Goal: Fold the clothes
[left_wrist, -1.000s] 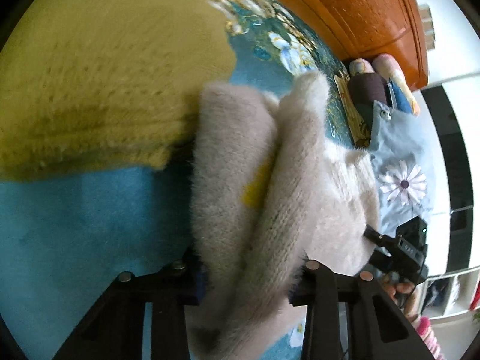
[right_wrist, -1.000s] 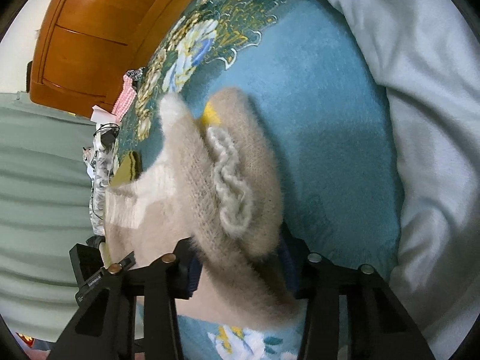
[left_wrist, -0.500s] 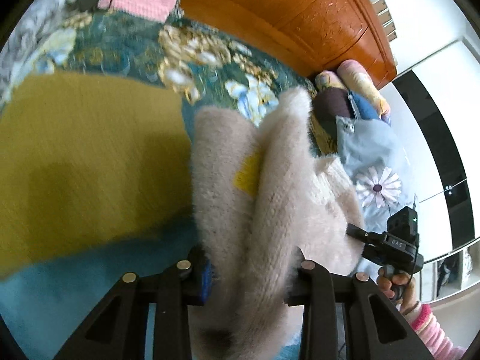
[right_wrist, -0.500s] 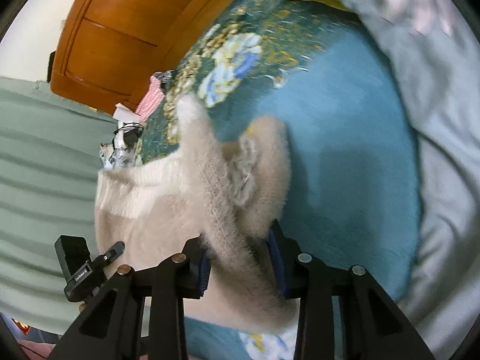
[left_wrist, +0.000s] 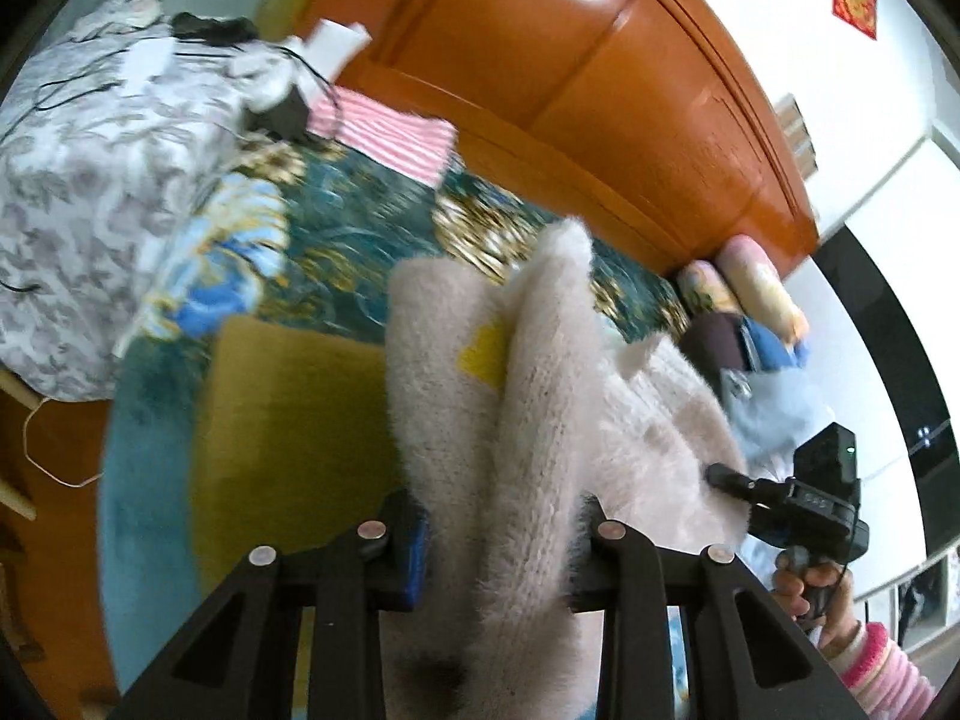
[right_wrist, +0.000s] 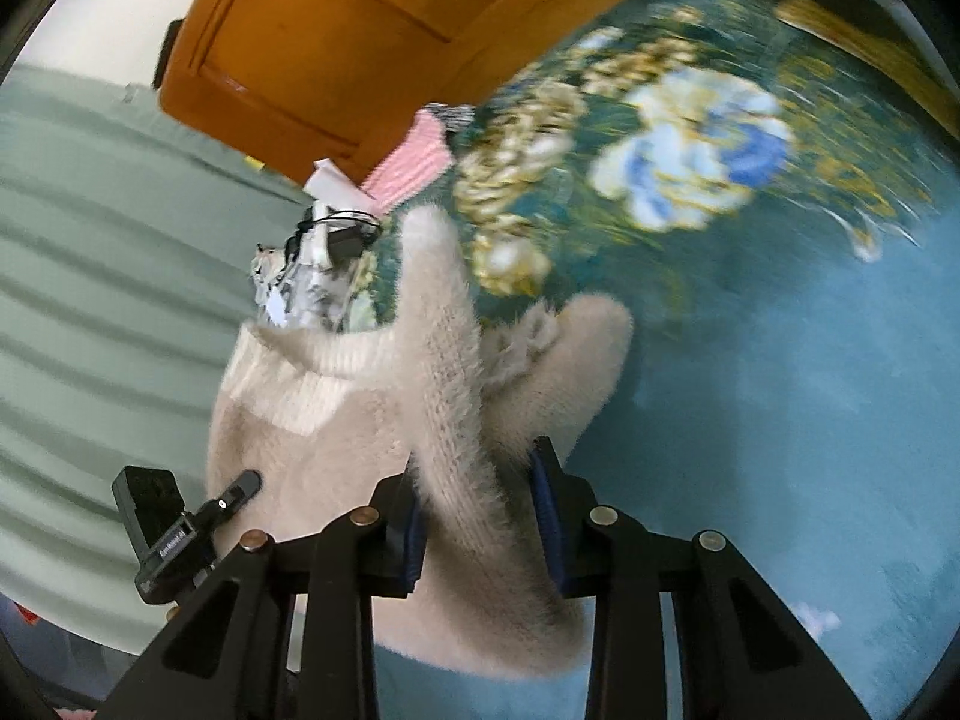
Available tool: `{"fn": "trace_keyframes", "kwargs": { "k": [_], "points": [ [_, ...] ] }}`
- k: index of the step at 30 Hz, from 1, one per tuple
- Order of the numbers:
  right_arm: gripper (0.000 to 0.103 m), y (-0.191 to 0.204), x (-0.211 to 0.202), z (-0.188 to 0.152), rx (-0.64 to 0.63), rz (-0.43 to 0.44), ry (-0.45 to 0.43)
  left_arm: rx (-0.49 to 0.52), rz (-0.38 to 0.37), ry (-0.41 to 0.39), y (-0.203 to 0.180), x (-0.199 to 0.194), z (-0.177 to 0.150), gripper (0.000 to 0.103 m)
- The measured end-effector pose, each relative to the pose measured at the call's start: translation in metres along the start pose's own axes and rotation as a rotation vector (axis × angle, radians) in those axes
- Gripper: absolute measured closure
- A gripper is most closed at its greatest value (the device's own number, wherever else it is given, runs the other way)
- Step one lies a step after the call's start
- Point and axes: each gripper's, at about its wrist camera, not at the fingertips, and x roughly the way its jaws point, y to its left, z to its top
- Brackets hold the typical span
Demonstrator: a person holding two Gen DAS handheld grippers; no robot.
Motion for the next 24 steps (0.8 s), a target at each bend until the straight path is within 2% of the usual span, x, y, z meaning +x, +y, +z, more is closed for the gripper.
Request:
{"fn": "trace_keyframes", "kwargs": {
  "k": [4,10,13,17,19,20,22,24],
  "points": [
    [0.07,0.01,0.022,0.008,0.015,0.031,-0.037,-0.048,-0.018,-0.023,0.024,0.0,0.004,0.07],
    [0.07,0.004,0.025,0.011,0.08,0.062,-0.011,-0.105,-0.083,-0.03,0.028,0.001,-0.002,0.072],
    [0.071,0.012,0.018,0.018,0.055,0.056,-0.006,-0.069,-0.123,-0.059,0.011,-0.007,0.01,0.072],
    [0.071,0.031,0.005,0.028,0.007,0.11,-0.05,0.031,-0.155,-0.145,-0.013,-0.031,0.025,0.072],
    [0.073,0.042,0.001,0.032,-0.025,0.17,-0.083,0.059,-0.132,-0.179,-0.012,-0.038,0.026,0.072],
    [0.073,0.044,0.005,0.032,-0.038,0.159,-0.08,0.049,-0.112,-0.178,-0.005,-0.036,0.025,0.072],
    [0.073,0.045,0.023,0.028,-0.061,0.087,-0.036,-0.032,-0.069,-0.136,0.021,-0.021,0.018,0.072],
    [0.073,0.034,0.046,0.017,-0.051,0.008,0.048,-0.129,-0.006,-0.078,0.051,-0.003,0.003,0.072]
  ]
}}
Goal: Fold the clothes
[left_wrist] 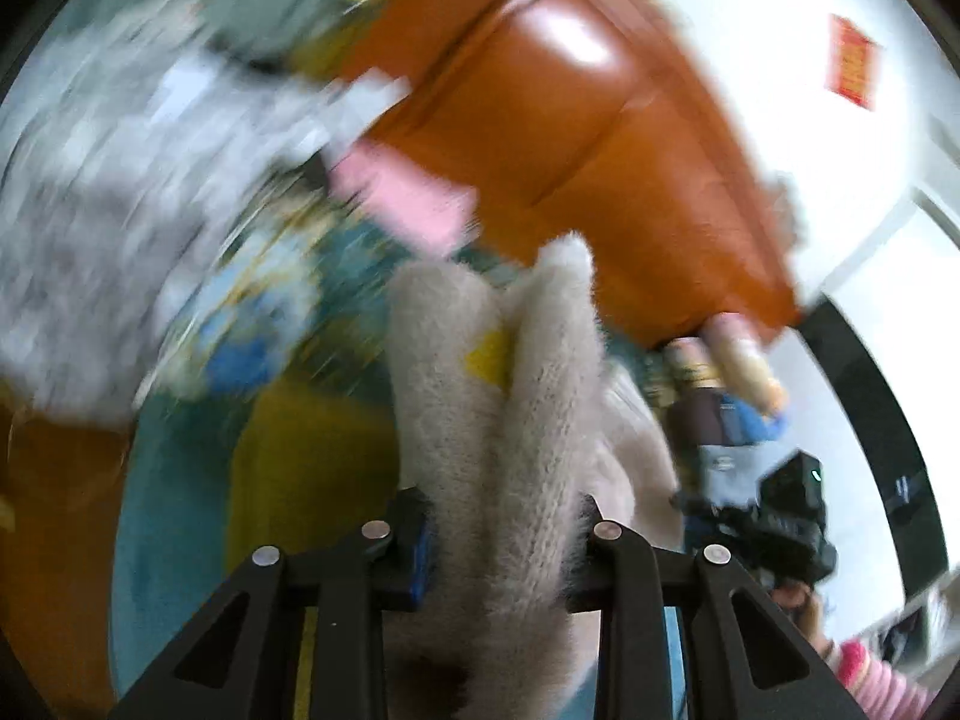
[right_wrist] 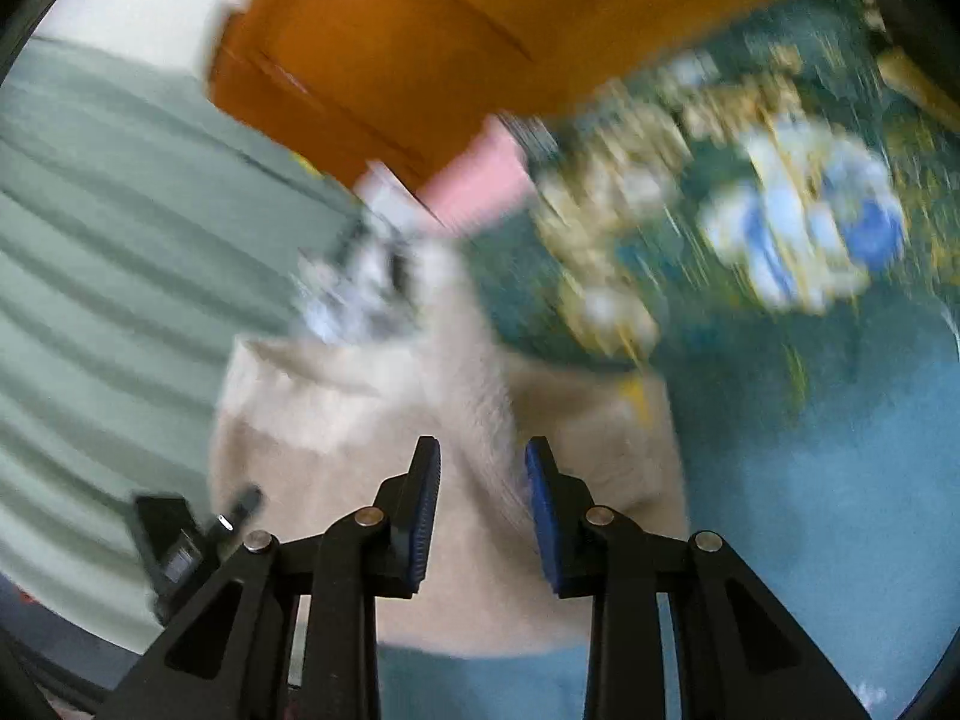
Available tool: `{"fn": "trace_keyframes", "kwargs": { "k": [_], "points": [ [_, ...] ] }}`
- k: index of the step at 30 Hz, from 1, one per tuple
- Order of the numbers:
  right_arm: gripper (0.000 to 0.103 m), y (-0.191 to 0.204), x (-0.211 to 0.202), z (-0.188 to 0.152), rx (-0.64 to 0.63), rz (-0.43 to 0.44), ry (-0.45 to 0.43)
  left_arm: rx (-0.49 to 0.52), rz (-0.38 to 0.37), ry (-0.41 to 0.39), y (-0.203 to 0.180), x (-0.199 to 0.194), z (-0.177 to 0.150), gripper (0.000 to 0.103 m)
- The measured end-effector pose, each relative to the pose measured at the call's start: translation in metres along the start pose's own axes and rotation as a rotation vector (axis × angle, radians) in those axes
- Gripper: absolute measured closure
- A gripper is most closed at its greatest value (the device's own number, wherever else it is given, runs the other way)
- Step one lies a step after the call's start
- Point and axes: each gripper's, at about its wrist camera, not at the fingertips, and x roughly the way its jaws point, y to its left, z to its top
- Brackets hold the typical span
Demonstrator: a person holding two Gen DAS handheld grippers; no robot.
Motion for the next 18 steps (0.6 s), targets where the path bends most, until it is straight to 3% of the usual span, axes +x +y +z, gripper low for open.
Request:
{"fn": "trace_keyframes", "kwargs": {
  "k": [2,5,7,11,14,18],
  "points": [
    [0.073,-0.013,0.019,-0.014,0.019,-0.054,0.057,-0.089,0.062,0.042,0.031,0.013,-0.013,0.072],
    [0.073,-0.03,0.029,-0.026,0.058,-0.097,0.096,-0.206,0.053,0.056,0.06,0.015,-0.024,0.072],
    [0.073,-0.033,0.026,-0.026,0.057,-0.122,0.092,-0.204,0.068,0.063,0.055,0.012,-0.023,0.071],
    [0.072,-0.024,0.013,-0.02,0.025,-0.102,0.053,-0.072,0.168,0.091,0.011,0.001,-0.009,0.068],
    [0.072,-0.007,0.009,-0.017,-0.031,-0.087,0.045,0.087,0.314,0.103,-0.027,-0.006,-0.002,0.067],
    [0.072,0.009,0.017,-0.024,-0.099,-0.081,0.075,0.182,0.347,0.039,-0.058,-0.025,0.002,0.066]
  ]
}}
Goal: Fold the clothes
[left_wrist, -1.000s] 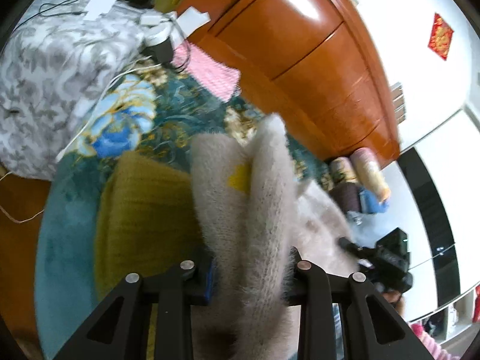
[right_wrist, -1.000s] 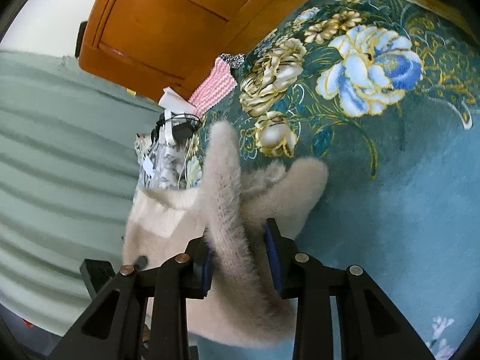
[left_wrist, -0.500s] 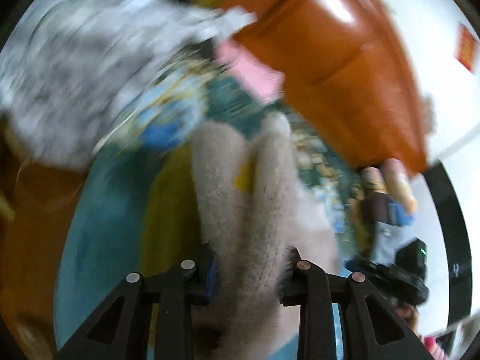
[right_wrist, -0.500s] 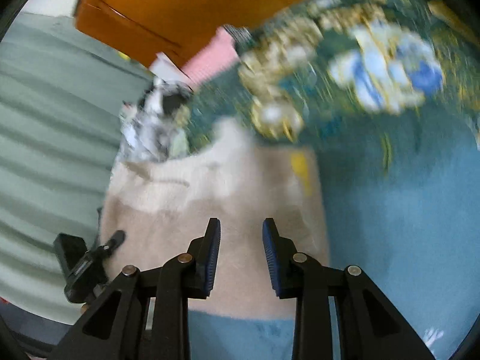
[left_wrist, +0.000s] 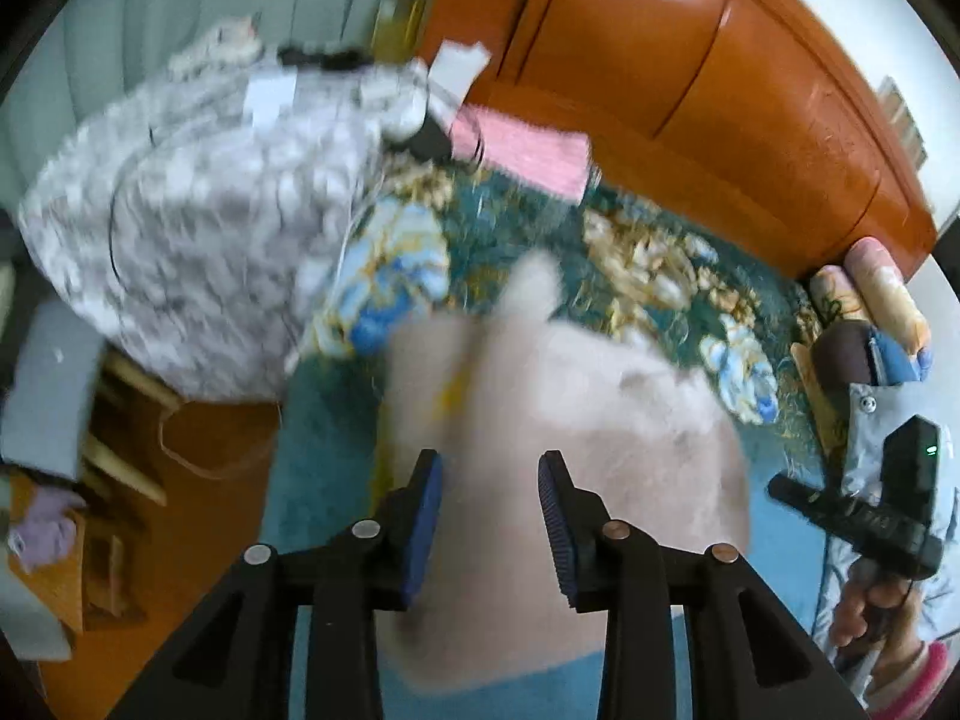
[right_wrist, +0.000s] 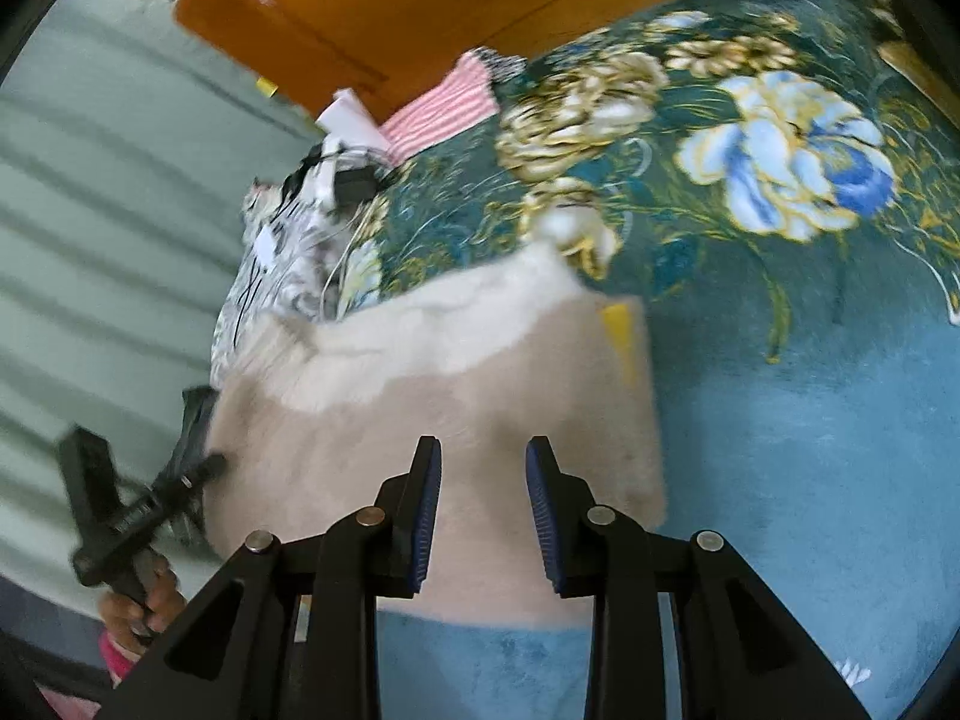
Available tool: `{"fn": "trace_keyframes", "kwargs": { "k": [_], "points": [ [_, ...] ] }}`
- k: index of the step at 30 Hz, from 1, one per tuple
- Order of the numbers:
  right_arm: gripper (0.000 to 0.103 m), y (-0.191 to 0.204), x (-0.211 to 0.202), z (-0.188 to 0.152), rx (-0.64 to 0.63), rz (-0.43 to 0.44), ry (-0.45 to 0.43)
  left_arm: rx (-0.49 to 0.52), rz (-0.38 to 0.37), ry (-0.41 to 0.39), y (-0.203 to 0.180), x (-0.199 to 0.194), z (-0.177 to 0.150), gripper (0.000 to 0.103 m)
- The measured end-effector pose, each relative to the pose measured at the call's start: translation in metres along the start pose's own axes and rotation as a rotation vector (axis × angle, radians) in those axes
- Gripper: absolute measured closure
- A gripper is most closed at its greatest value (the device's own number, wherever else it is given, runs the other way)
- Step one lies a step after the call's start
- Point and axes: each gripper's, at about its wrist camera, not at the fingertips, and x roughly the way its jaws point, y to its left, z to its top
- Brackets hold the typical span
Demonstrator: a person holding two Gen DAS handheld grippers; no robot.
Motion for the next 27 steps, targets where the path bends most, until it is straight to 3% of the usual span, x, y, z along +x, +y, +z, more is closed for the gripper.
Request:
{"fn": "trace_keyframes", "kwargs": {
  "k": [1,3,7,12,15,19,27],
  "points": [
    [0.072,0.003,0.003,-0.001,-0.014,-0.005,0.011,0.012,-0.028,-0.009,-0.004,-0.003,0.001,0.065],
    [0.072,0.006,0.009,-0.004,-0.031,-0.01,0.029,0.051,-0.071,-0.003,-0.016,0.0,-0.001,0.053],
    [0.072,0.006,0.017,-0.01,-0.023,-0.015,0.043,0.078,-0.096,0.084,-0.035,0.034,-0.017,0.052],
    [0.072,0.001,0.024,-0.018,-0.033,-0.082,0.055,0.086,-0.041,0.139,-0.037,0.062,-0.039,0.052],
    [0.071,-0.006,0.032,-0.022,-0.008,-0.108,0.068,0.052,-0.054,0.161,-0.026,0.073,-0.047,0.052],
    [0.071,-0.006,0.044,-0.023,-0.022,-0.135,0.102,0.023,-0.079,0.161,-0.019,0.078,-0.05,0.052],
    [0.065,0.0,0.035,-0.034,-0.063,-0.154,0.098,0.08,0.005,0.109,-0.035,0.071,-0.063,0.052]
  ]
}}
